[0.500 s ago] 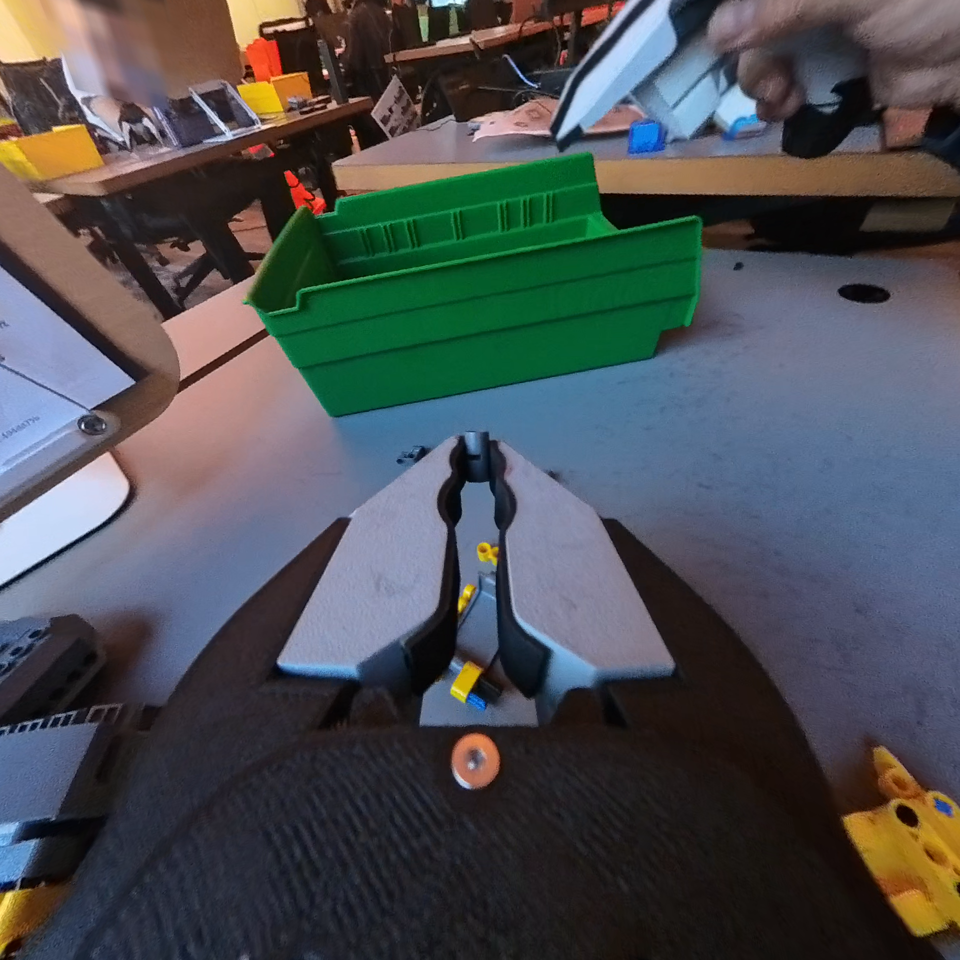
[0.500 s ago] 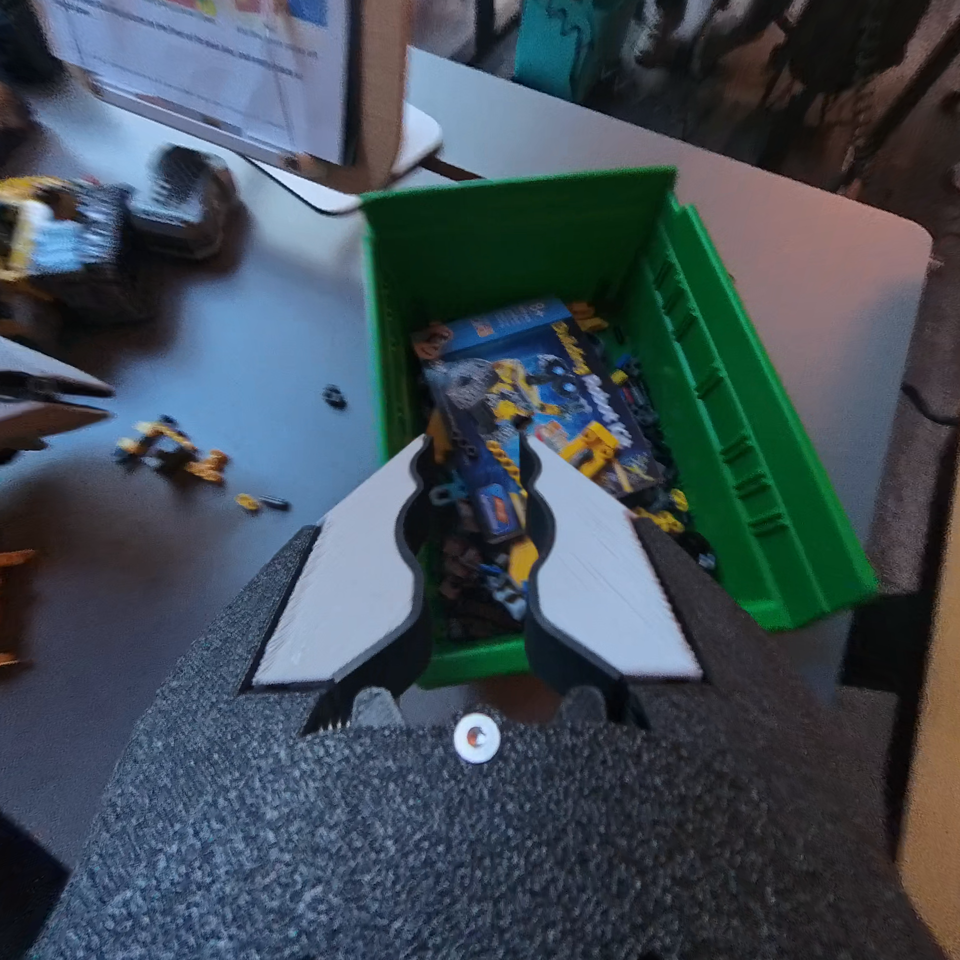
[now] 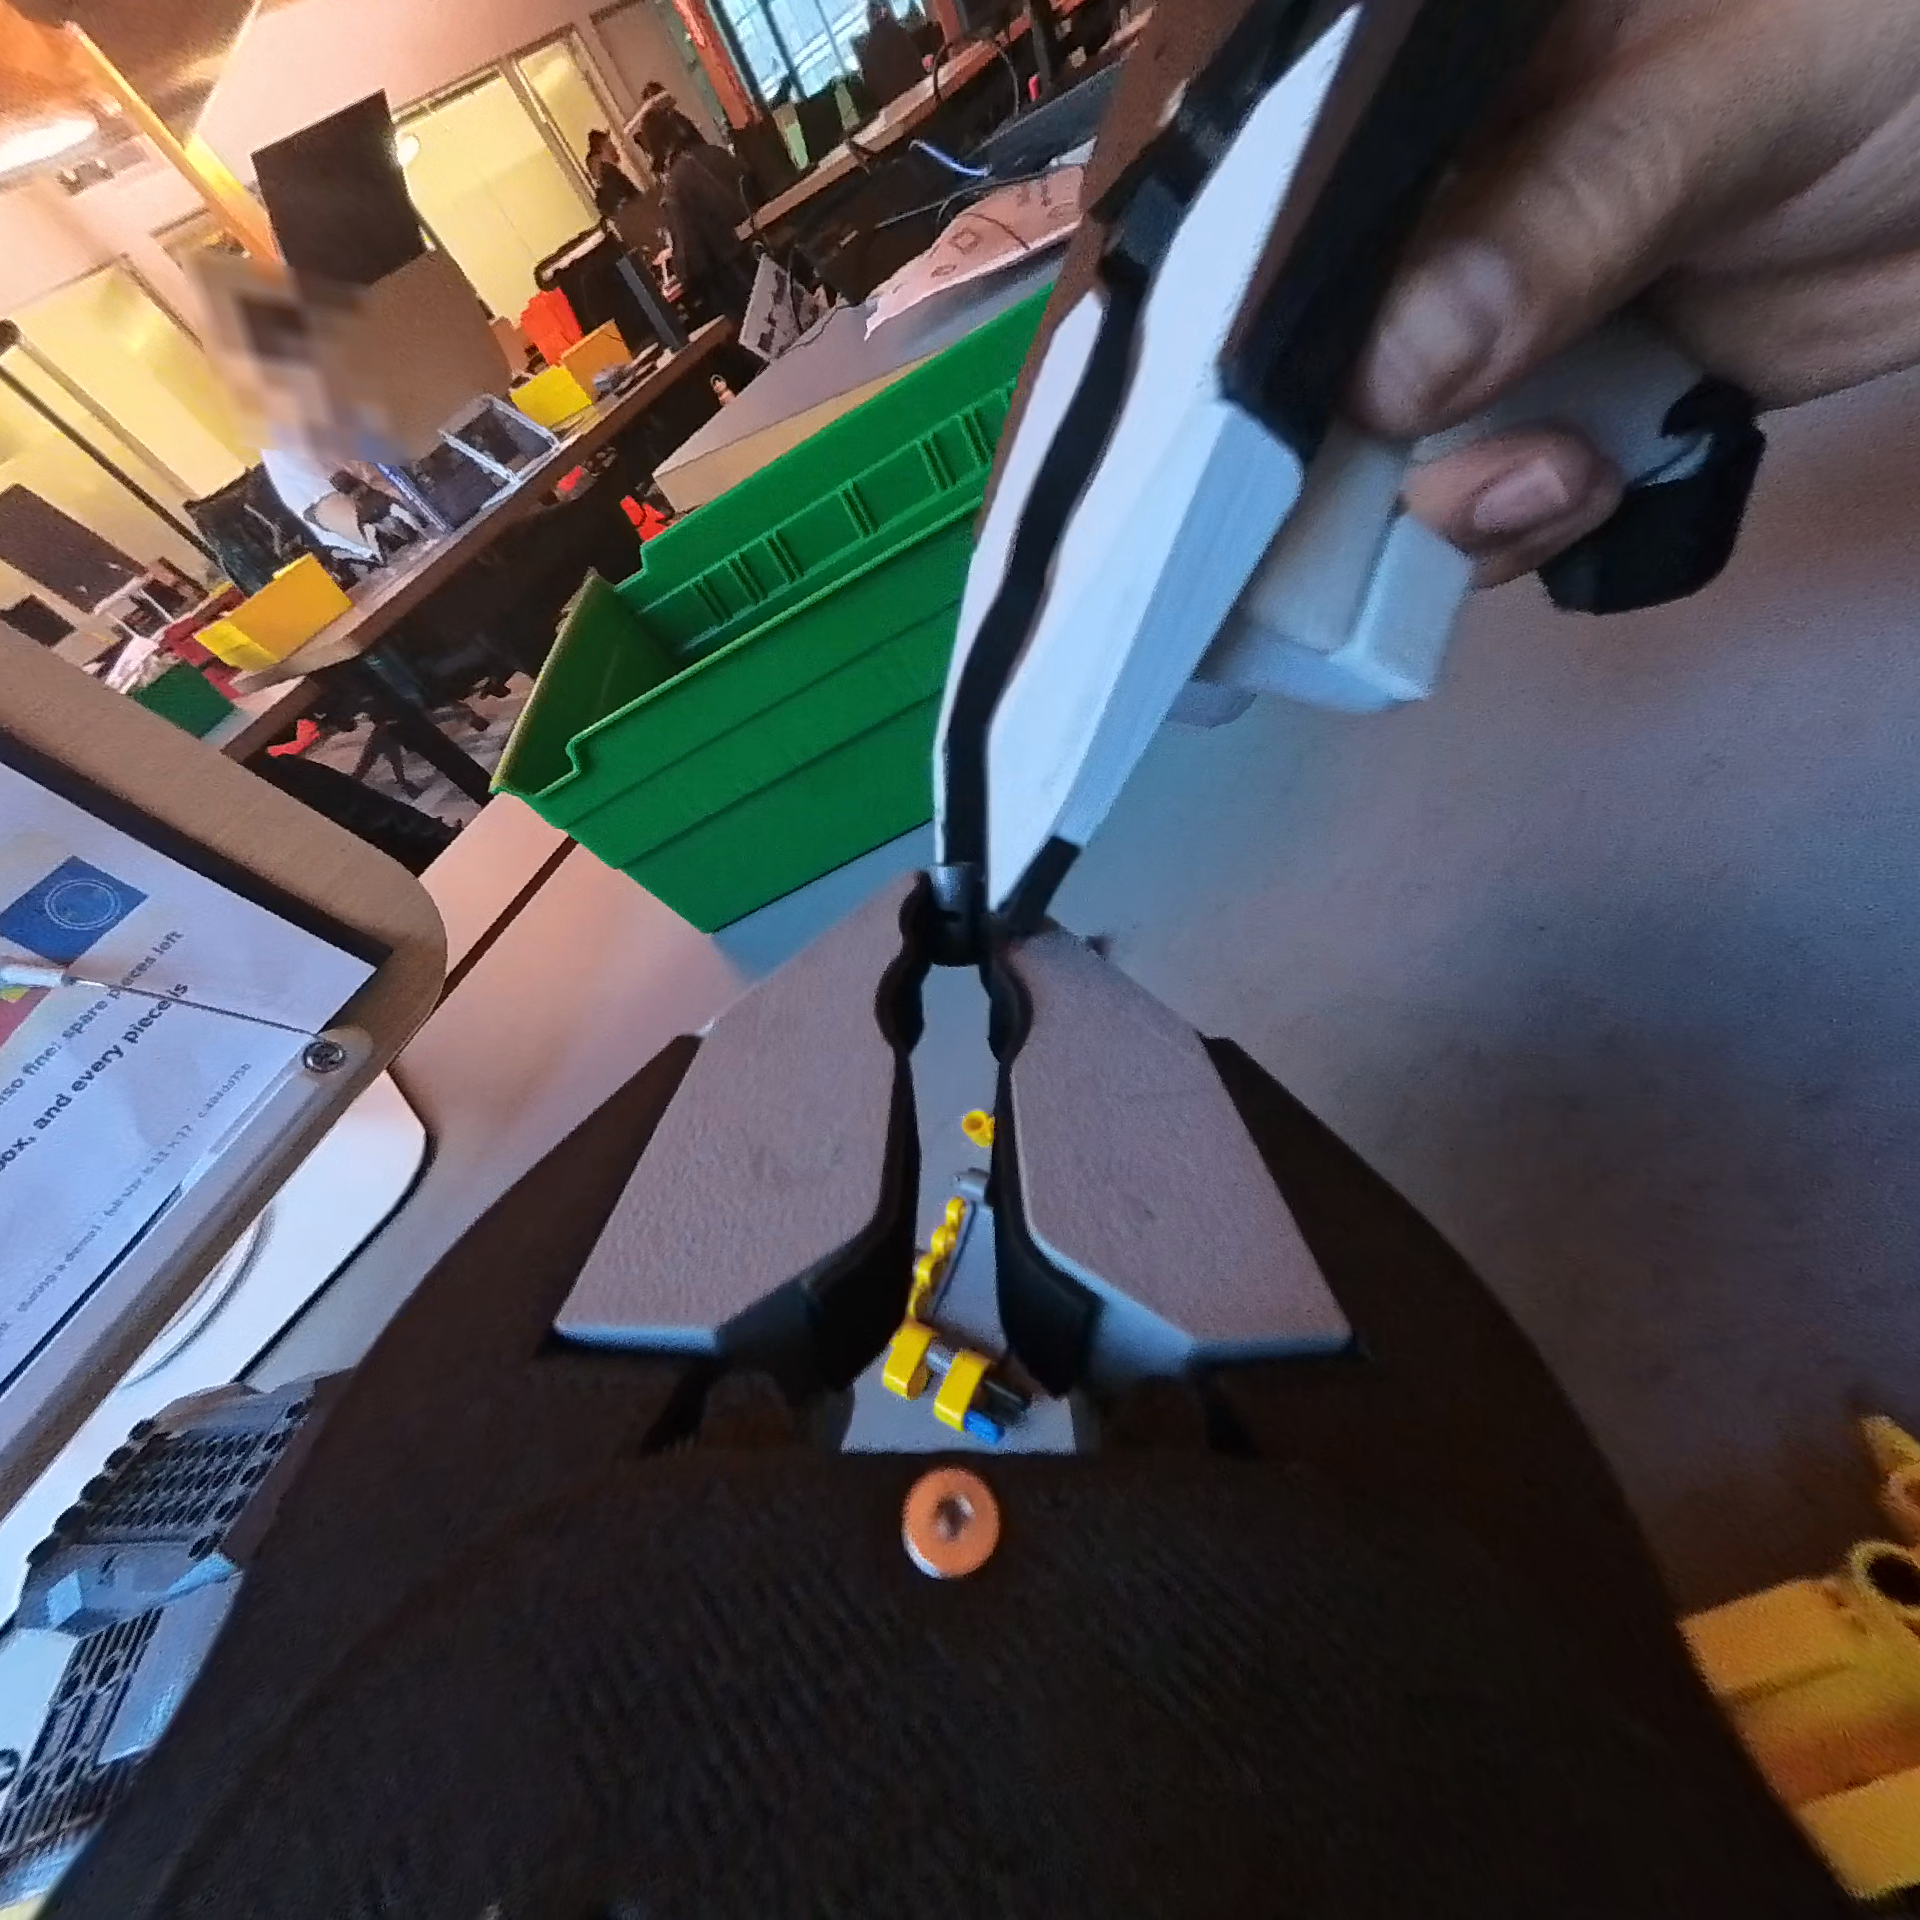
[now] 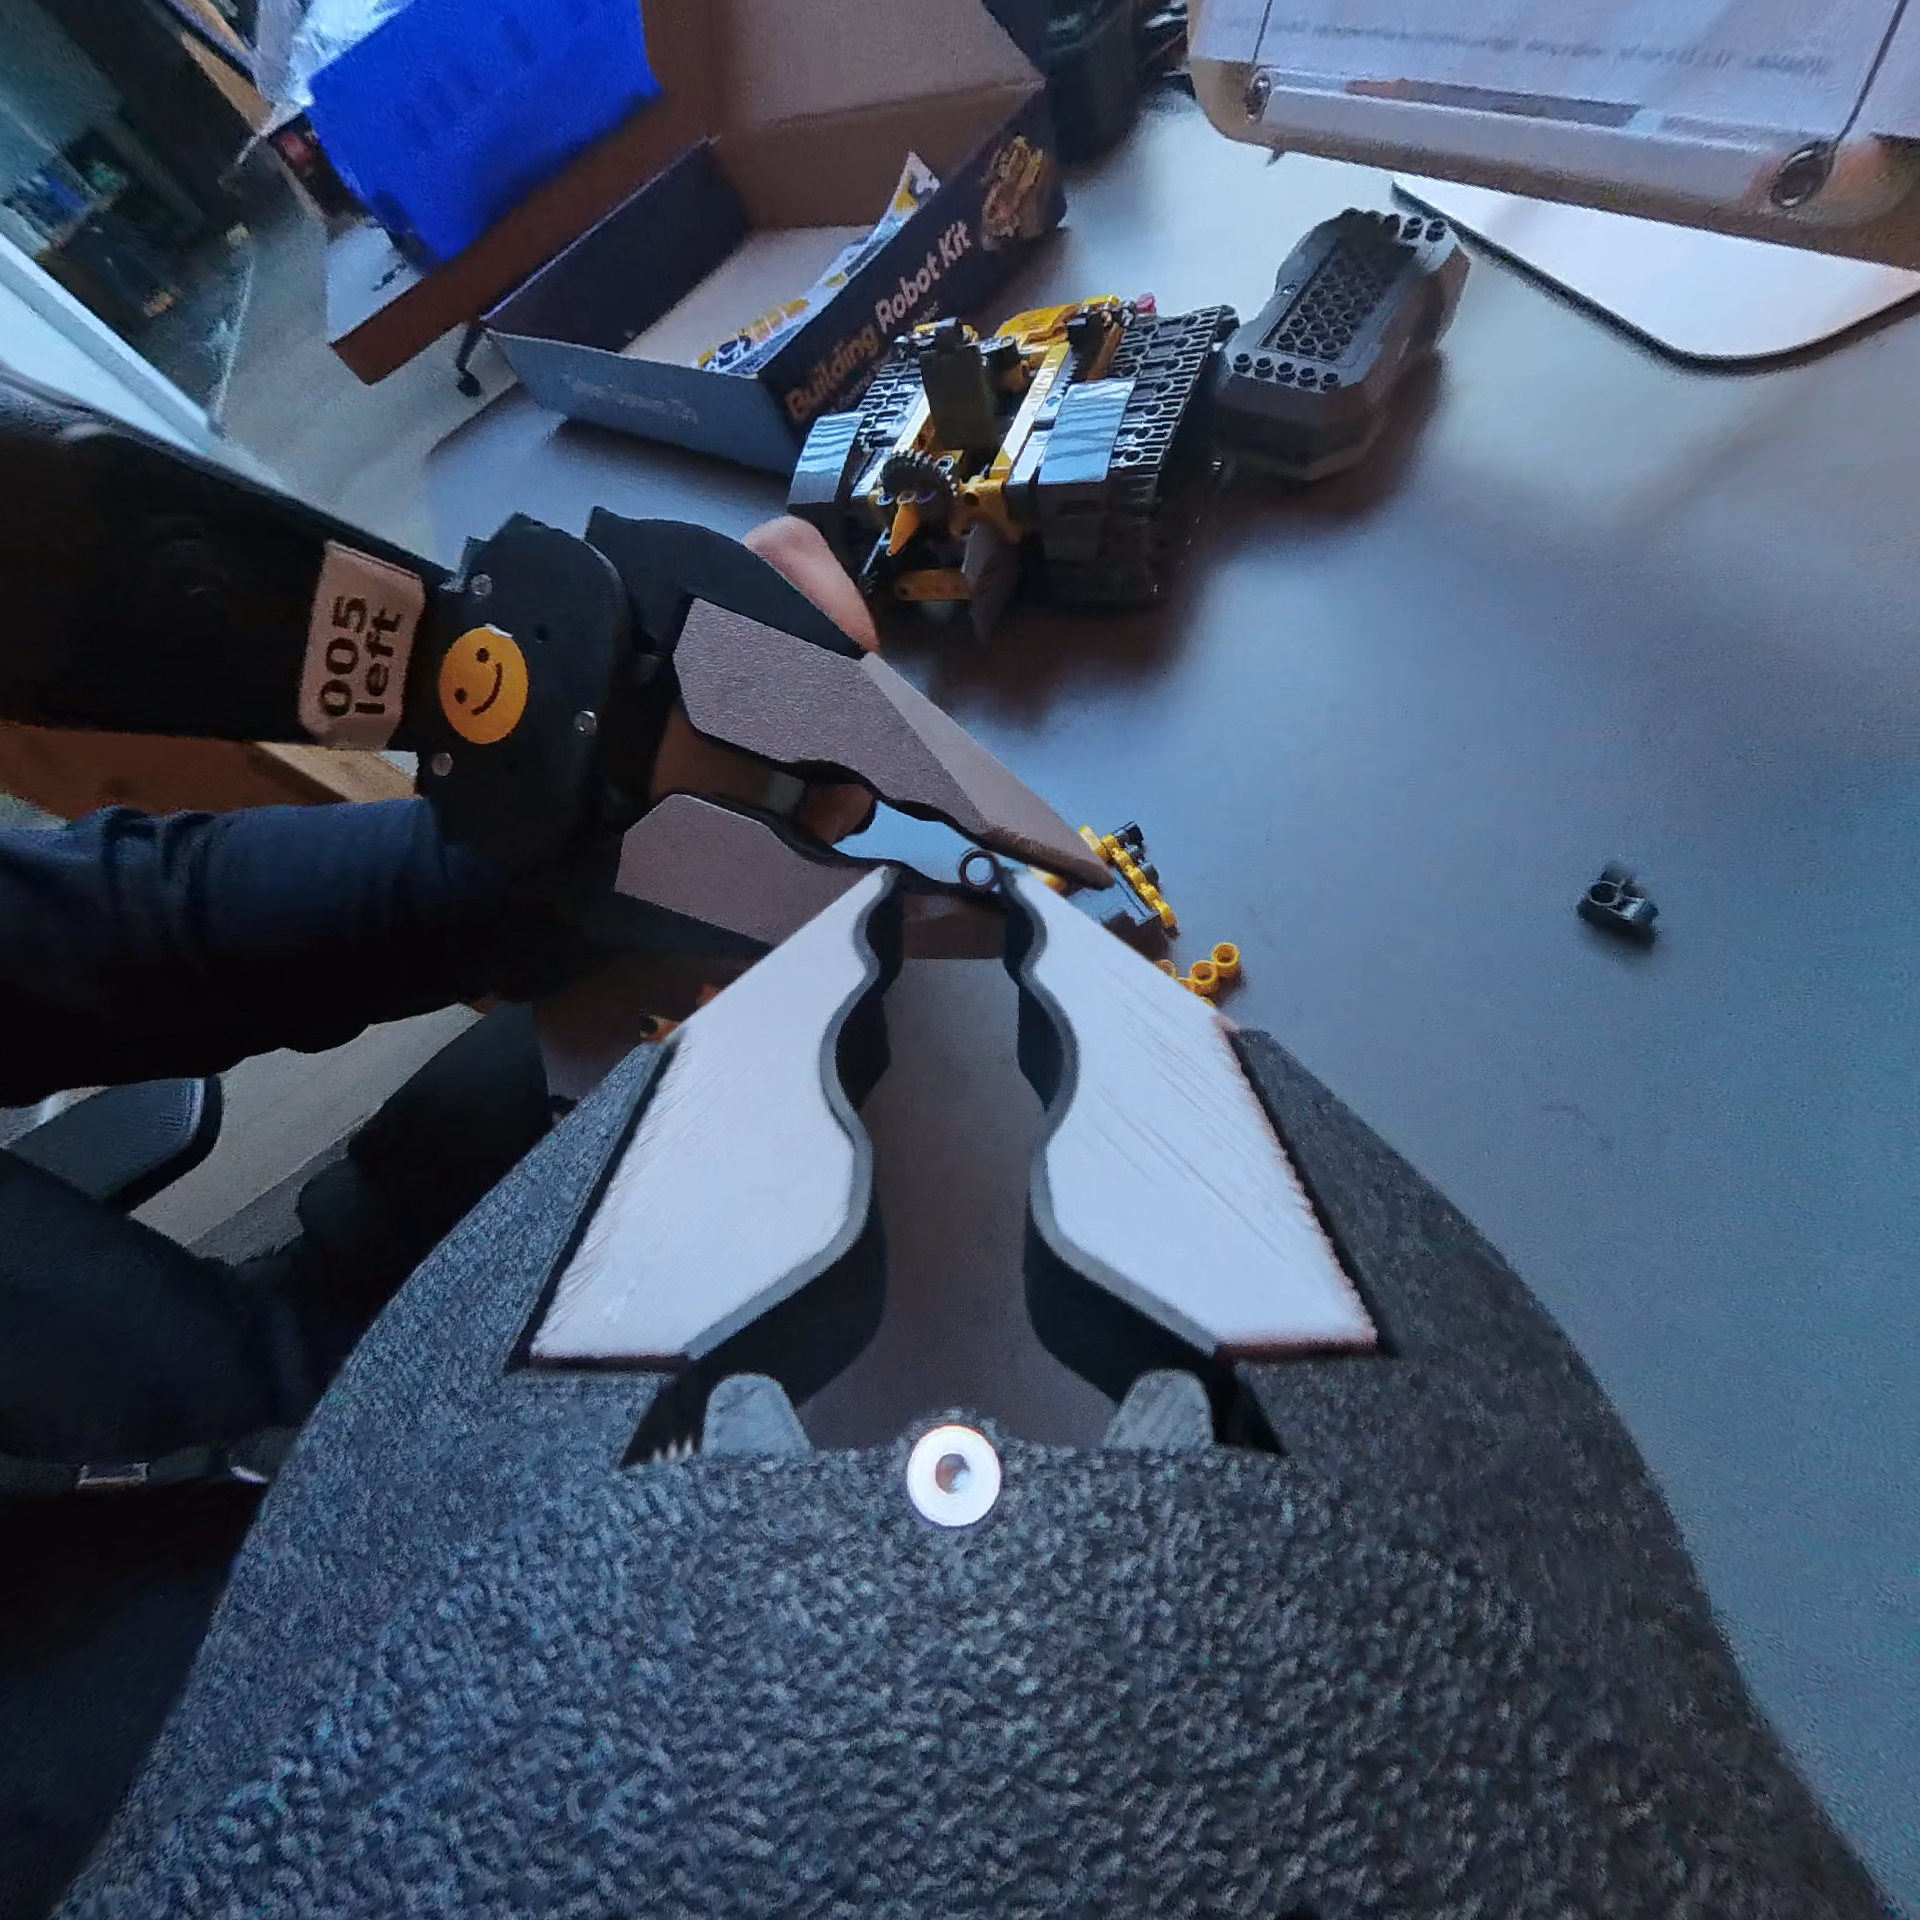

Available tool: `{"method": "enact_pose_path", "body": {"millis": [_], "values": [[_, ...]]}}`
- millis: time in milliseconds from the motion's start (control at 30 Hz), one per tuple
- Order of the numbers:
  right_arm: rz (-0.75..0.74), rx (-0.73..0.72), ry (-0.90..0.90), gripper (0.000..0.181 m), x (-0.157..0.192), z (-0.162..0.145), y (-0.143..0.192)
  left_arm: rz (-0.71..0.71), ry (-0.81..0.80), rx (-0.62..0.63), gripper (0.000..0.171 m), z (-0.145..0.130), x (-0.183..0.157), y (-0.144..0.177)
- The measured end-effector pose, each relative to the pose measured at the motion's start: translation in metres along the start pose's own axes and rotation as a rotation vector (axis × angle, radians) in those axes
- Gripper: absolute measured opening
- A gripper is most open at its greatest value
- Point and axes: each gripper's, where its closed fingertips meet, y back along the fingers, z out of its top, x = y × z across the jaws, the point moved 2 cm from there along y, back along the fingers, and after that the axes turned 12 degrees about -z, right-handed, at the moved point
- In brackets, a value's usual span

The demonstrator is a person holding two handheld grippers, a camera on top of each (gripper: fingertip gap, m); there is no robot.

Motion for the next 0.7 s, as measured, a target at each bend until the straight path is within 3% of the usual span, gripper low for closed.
{"method": "enact_pose_path", "body": {"millis": [200, 433, 533, 700], "values": [[0.076, -0.034, -0.080, 0.004, 0.000, 0.002, 0.000, 0.045, -0.071, 0.032, 0.004, 0.001, 0.000, 0.000], [-0.017, -0.147, -0.065, 0.000, -0.010, 0.005, 0.017, 0.008, 0.008, 0.024, 0.005, -0.003, -0.001, -0.004], [-0.033, -0.130, -0.090, 0.000, -0.017, 0.001, 0.024, -0.002, 0.038, 0.043, 0.005, -0.007, 0.000, -0.007], [-0.134, -0.111, -0.064, 0.008, -0.027, -0.008, 0.020, 0.012, -0.039, 0.024, 0.005, -0.001, -0.002, -0.005]]}}
